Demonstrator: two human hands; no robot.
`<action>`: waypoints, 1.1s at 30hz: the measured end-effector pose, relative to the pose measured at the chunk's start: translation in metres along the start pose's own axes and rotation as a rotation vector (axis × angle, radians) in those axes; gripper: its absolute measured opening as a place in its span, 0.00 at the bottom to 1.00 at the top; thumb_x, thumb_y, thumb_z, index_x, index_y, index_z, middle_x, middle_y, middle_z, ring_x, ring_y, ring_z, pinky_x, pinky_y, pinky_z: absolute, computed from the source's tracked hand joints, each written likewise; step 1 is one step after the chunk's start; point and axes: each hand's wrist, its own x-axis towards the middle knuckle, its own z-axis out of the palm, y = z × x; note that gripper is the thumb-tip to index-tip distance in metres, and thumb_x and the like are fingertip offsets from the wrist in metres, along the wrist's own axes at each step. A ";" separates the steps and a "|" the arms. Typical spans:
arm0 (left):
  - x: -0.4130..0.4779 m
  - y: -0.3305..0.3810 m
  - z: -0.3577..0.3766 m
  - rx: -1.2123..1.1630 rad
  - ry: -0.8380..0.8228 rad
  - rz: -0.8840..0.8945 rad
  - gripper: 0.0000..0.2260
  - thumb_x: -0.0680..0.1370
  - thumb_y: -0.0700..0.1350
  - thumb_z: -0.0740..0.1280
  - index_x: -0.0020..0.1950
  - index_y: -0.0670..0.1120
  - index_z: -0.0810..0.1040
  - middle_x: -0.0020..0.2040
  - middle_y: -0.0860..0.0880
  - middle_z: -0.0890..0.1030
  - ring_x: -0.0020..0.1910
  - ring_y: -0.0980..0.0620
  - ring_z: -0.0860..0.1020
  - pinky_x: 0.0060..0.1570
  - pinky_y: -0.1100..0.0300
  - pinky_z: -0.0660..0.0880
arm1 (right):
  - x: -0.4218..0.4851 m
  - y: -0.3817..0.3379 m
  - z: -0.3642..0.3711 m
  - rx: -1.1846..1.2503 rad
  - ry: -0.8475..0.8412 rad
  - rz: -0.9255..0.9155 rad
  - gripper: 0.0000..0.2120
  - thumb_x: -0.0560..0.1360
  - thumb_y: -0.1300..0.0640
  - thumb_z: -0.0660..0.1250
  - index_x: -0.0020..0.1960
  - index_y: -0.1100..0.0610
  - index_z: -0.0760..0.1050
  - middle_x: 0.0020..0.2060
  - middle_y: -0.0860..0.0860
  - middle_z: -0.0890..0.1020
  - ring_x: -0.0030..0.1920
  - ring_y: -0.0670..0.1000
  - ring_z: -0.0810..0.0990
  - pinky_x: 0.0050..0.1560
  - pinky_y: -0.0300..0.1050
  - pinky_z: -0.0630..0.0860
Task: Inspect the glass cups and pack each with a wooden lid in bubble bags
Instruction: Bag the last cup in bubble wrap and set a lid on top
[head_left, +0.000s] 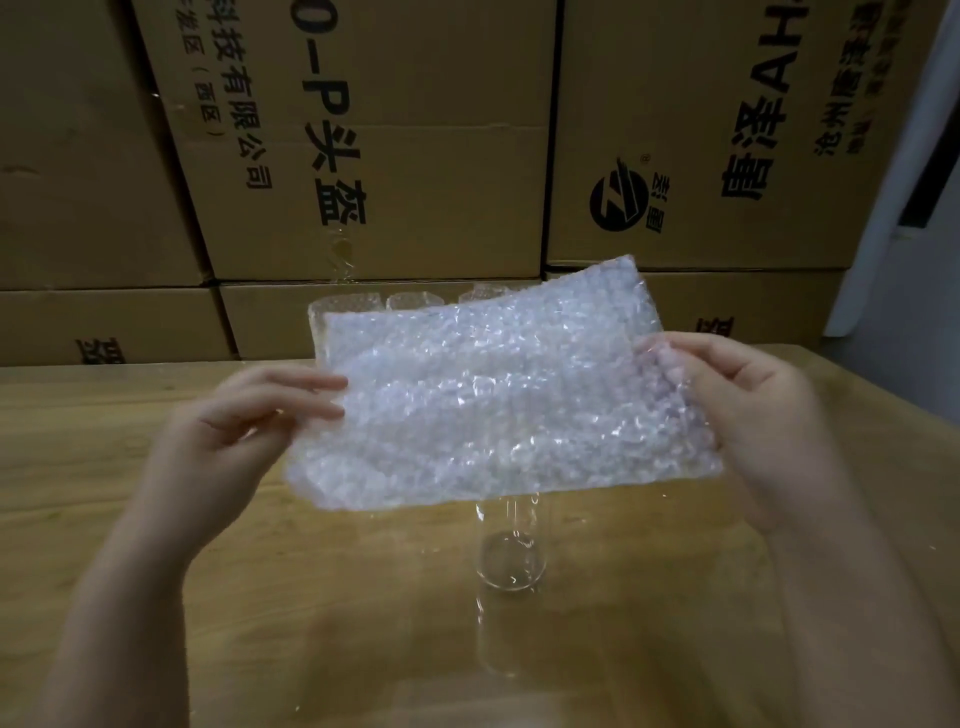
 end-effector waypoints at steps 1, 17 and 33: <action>-0.001 -0.001 -0.001 0.126 -0.060 -0.060 0.20 0.75 0.31 0.66 0.40 0.57 0.85 0.50 0.60 0.83 0.57 0.57 0.79 0.54 0.60 0.75 | 0.000 0.002 0.001 -0.024 -0.019 0.000 0.06 0.70 0.54 0.70 0.44 0.48 0.84 0.43 0.47 0.86 0.44 0.48 0.85 0.38 0.39 0.81; 0.005 0.066 0.060 -0.191 -0.003 -0.281 0.13 0.68 0.62 0.71 0.41 0.53 0.79 0.37 0.55 0.81 0.38 0.55 0.82 0.27 0.63 0.76 | -0.024 0.026 0.090 -0.545 -0.172 -0.674 0.19 0.74 0.69 0.66 0.64 0.59 0.76 0.58 0.49 0.81 0.59 0.47 0.77 0.60 0.43 0.73; 0.001 0.062 0.039 0.549 0.282 -0.268 0.16 0.79 0.50 0.57 0.39 0.46 0.79 0.30 0.51 0.79 0.30 0.45 0.77 0.31 0.43 0.76 | -0.027 0.000 0.069 -1.023 0.142 -0.573 0.14 0.76 0.50 0.61 0.48 0.55 0.83 0.42 0.47 0.83 0.43 0.51 0.79 0.37 0.41 0.73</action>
